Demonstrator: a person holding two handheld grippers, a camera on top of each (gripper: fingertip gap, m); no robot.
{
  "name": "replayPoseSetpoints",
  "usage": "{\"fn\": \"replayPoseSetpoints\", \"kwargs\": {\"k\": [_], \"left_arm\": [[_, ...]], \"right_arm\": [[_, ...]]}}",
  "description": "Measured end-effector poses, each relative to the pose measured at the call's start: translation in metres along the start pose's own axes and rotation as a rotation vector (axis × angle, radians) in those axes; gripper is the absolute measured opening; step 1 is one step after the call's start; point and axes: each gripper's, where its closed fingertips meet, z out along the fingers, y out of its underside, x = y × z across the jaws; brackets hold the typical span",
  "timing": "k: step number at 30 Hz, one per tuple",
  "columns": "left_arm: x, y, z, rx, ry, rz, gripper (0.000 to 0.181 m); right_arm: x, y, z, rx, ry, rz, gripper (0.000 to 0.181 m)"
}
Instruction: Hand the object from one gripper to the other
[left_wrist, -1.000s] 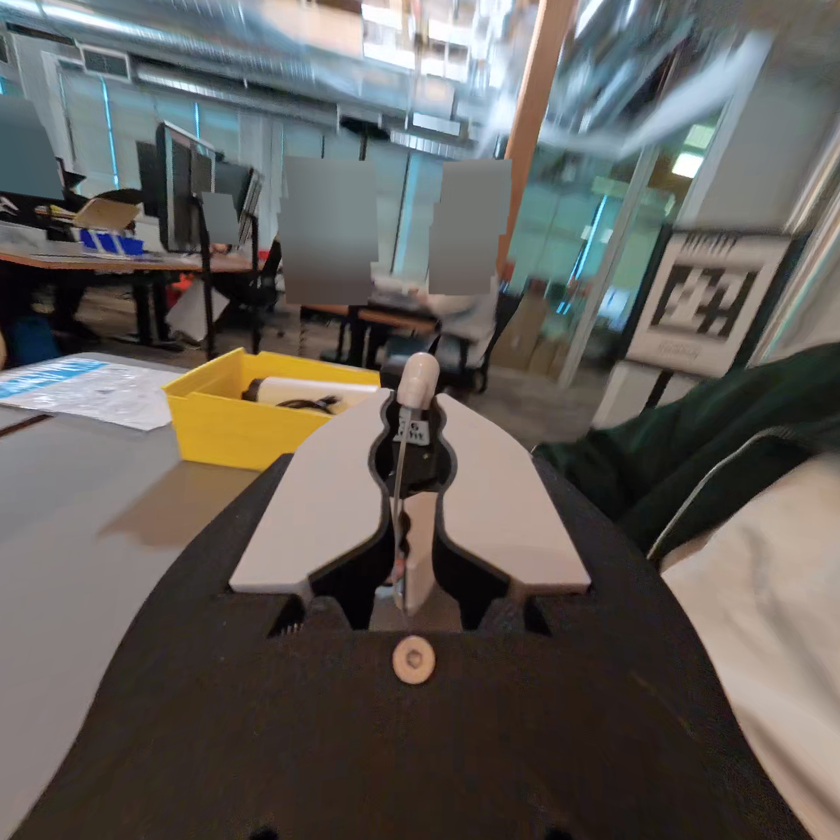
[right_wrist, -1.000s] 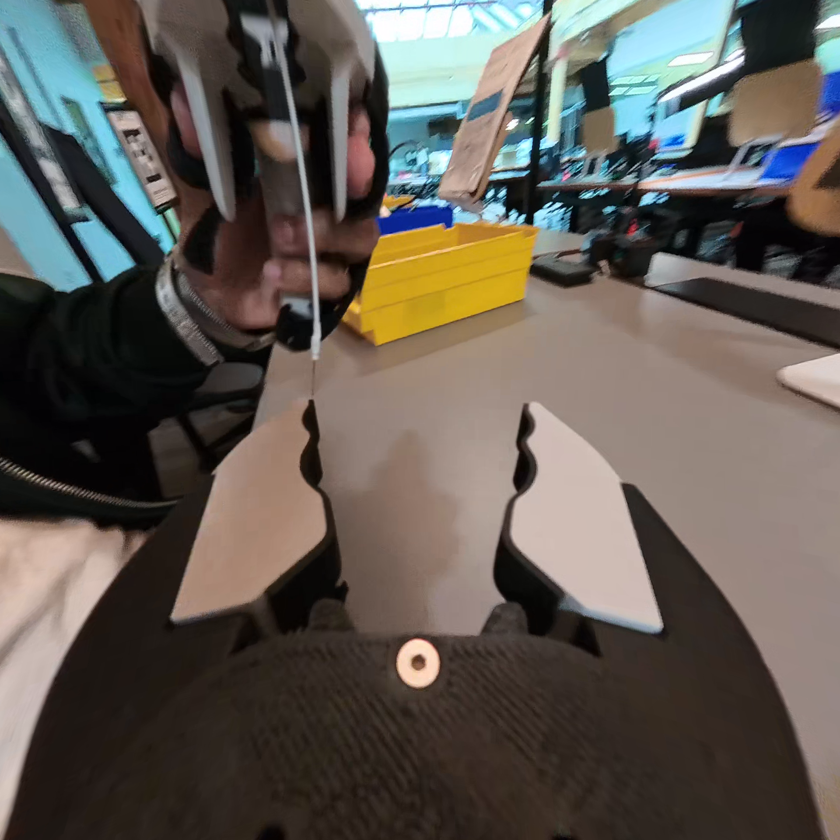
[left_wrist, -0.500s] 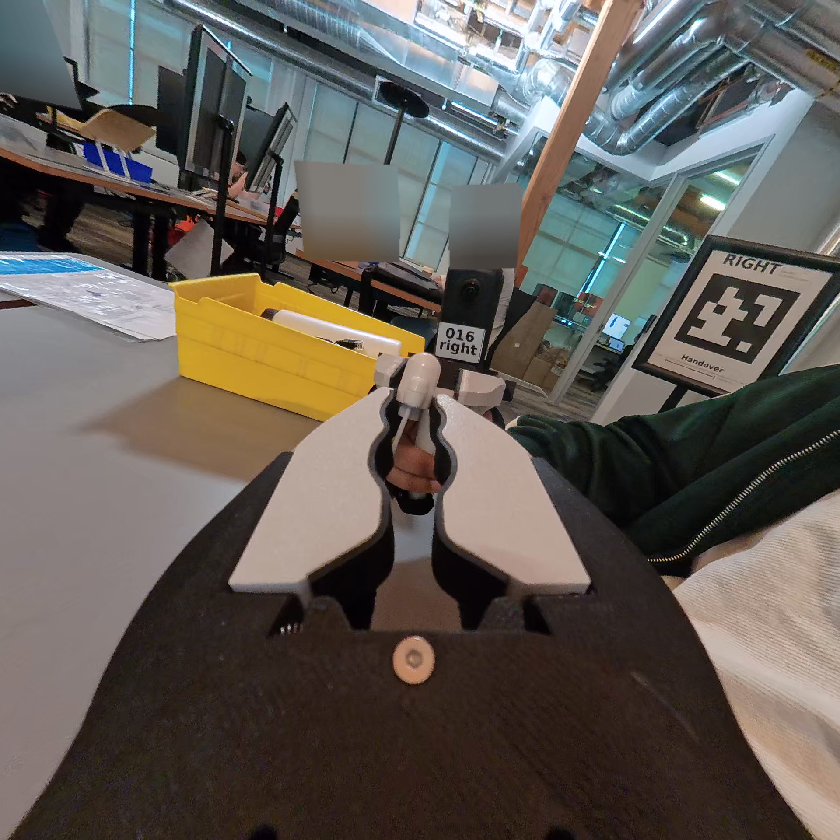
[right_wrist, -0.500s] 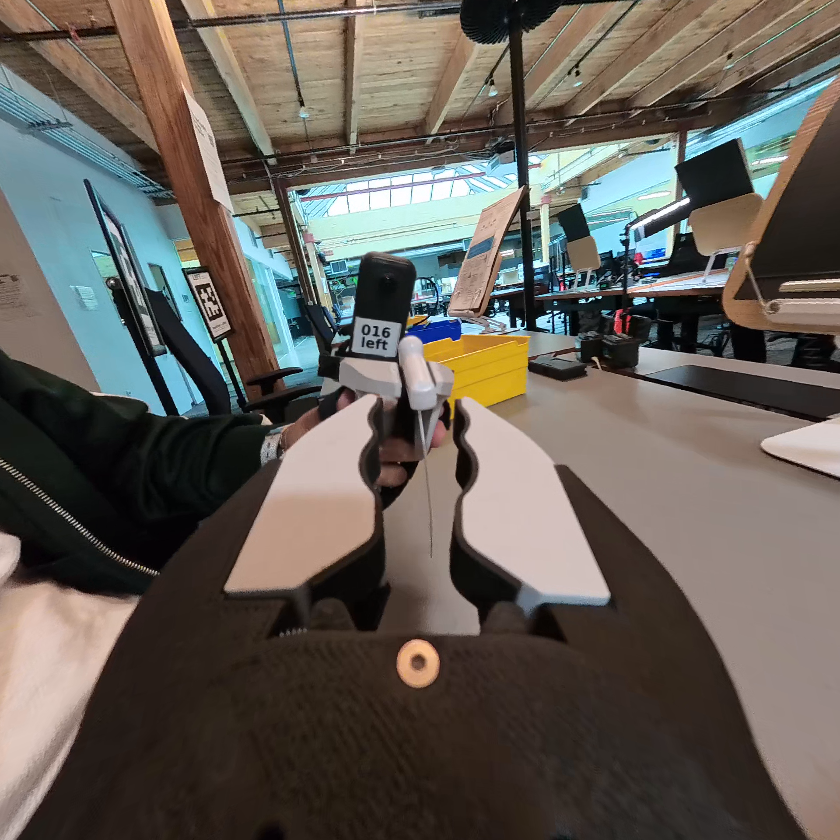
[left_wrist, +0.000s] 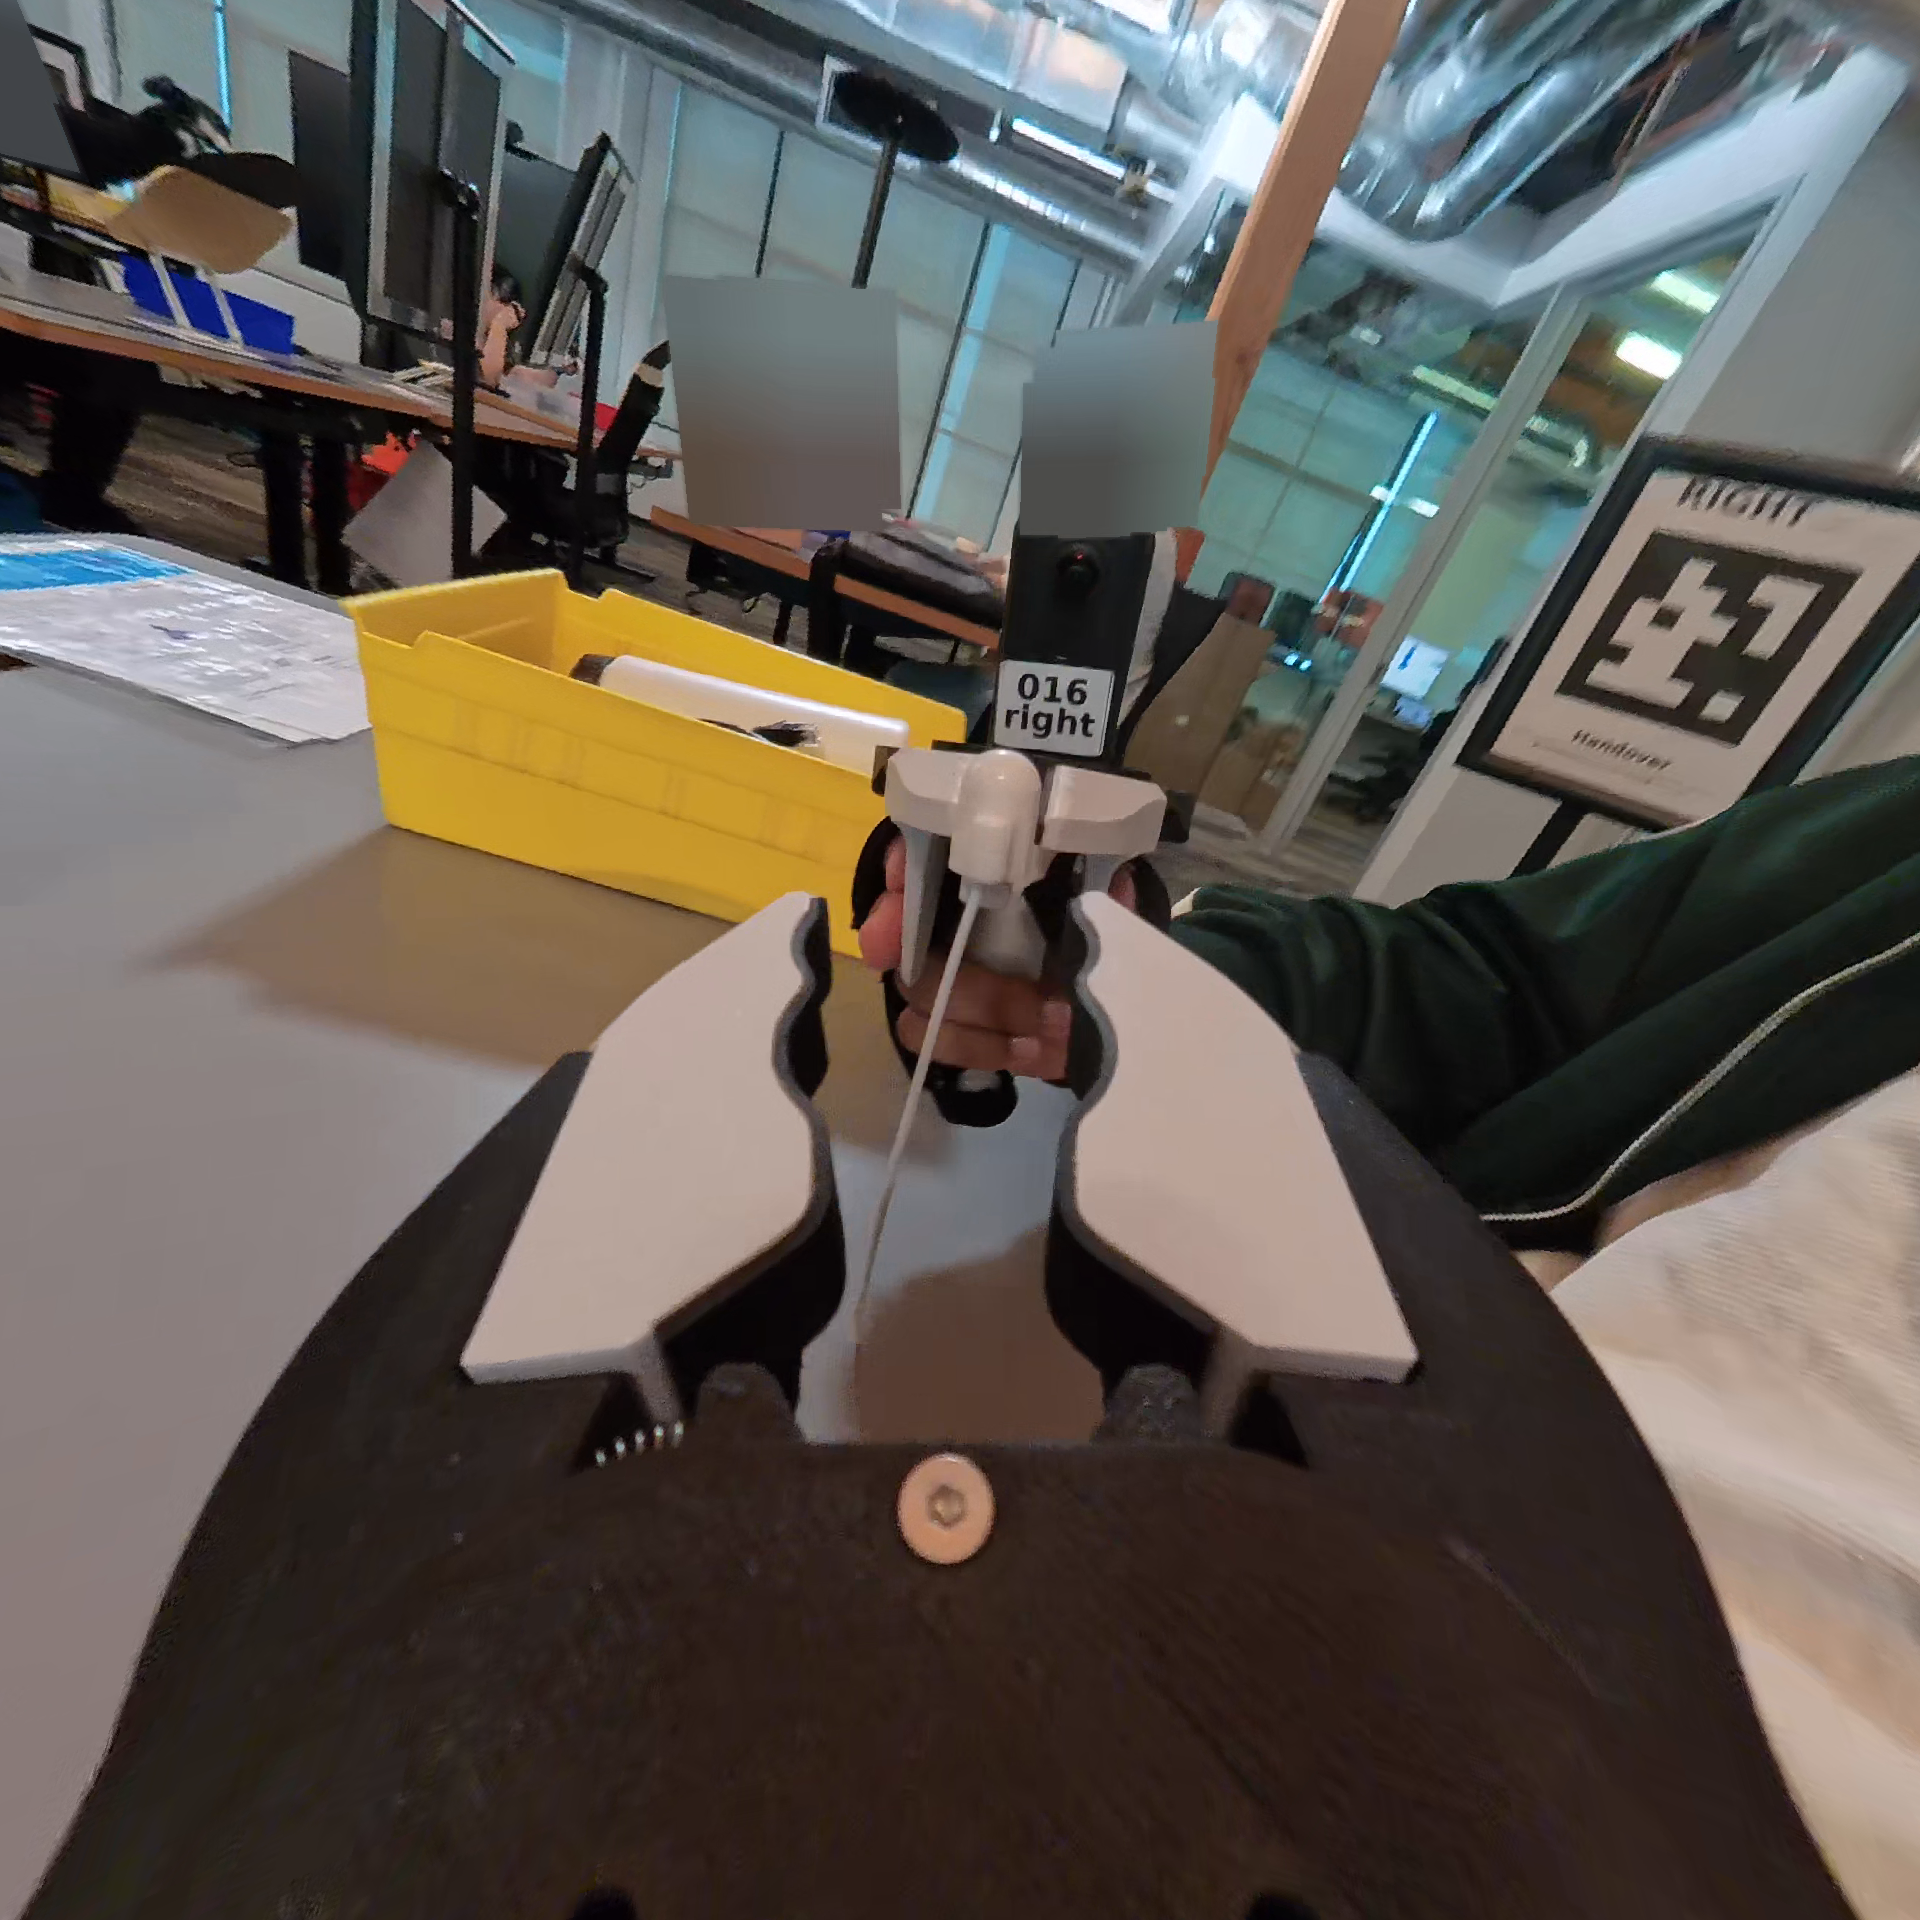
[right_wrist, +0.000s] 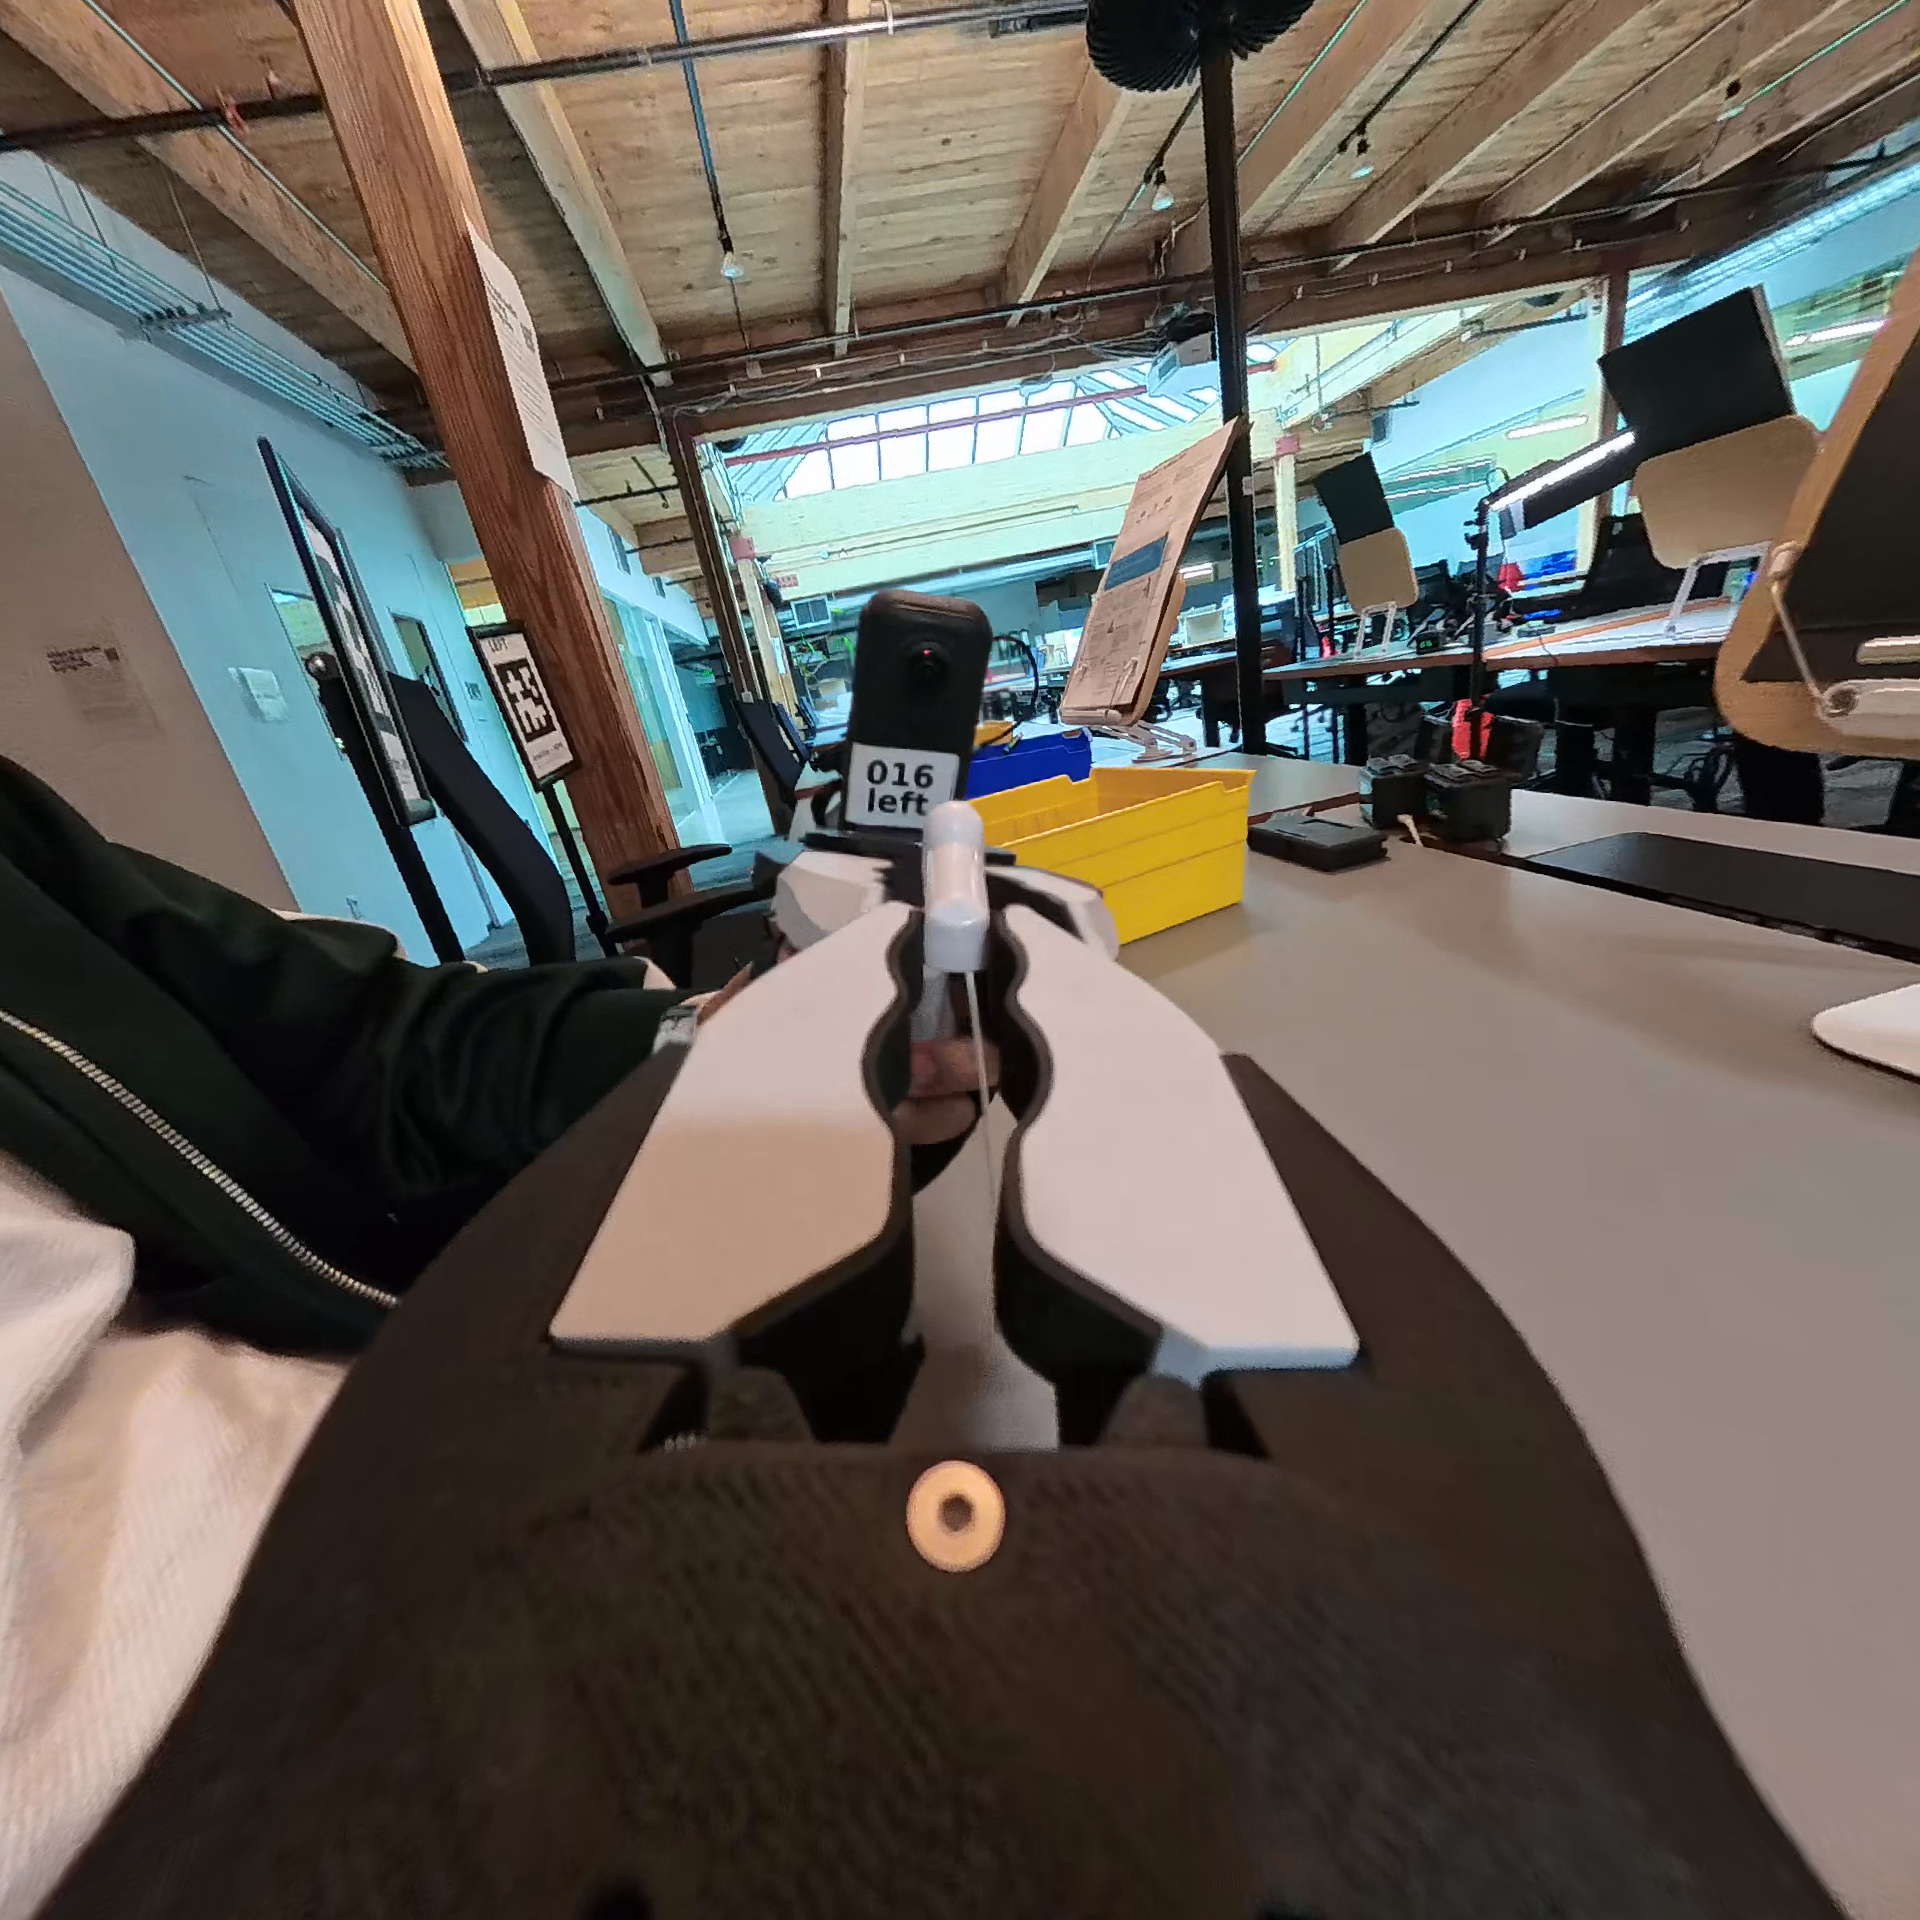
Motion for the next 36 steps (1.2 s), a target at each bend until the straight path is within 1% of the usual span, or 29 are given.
{"fn": "replayPoseSetpoints", "kwargs": {"k": [2,4,7,9,11,14,16,20,24,28,29,33,35,36], "left_arm": [[-0.001,-0.006,-0.005,-0.008,-0.022,0.060,0.049],[0.005,-0.016,-0.012,0.008,0.012,0.108,0.049],[0.024,-0.026,-0.018,0.019,0.122,0.134,0.041],[0.032,-0.025,-0.018,-0.002,0.159,0.169,0.034],[0.035,-0.022,-0.015,-0.023,0.140,0.242,0.029],[0.037,-0.017,-0.008,-0.052,0.084,0.363,0.029],[0.042,-0.014,-0.003,-0.064,0.068,0.424,0.033],[0.063,-0.018,0.004,-0.051,0.099,0.483,0.036],[0.084,-0.029,0.008,0.005,0.086,0.630,0.036],[0.101,-0.039,0.010,0.052,0.058,0.746,0.028],[0.104,-0.041,0.010,0.060,0.056,0.762,0.026],[0.112,-0.045,0.012,0.077,0.048,0.792,0.025],[0.111,-0.045,0.012,0.071,0.042,0.786,0.025],[0.109,-0.045,0.012,0.065,0.035,0.785,0.025]], "right_arm": [[0.001,-0.002,-0.002,0.010,-0.021,0.047,0.011],[-0.003,-0.005,-0.005,0.025,-0.089,0.142,0.011],[-0.011,-0.012,-0.009,0.076,-0.228,0.286,0.011],[-0.017,-0.015,-0.012,0.095,-0.317,0.357,0.011],[-0.025,-0.016,-0.013,0.096,-0.399,0.408,0.011],[-0.037,-0.016,-0.011,0.086,-0.480,0.439,0.012],[-0.044,-0.016,-0.009,0.080,-0.520,0.461,0.011],[-0.053,-0.019,-0.009,0.082,-0.585,0.514,0.011],[-0.065,-0.028,-0.009,0.111,-0.679,0.585,0.011],[-0.076,-0.035,-0.009,0.158,-0.774,0.676,0.011],[-0.078,-0.037,-0.008,0.172,-0.795,0.698,0.011],[-0.086,-0.040,-0.008,0.208,-0.858,0.761,0.011],[-0.084,-0.039,-0.007,0.225,-0.844,0.769,0.012],[-0.081,-0.038,-0.005,0.229,-0.820,0.765,0.018]]}}
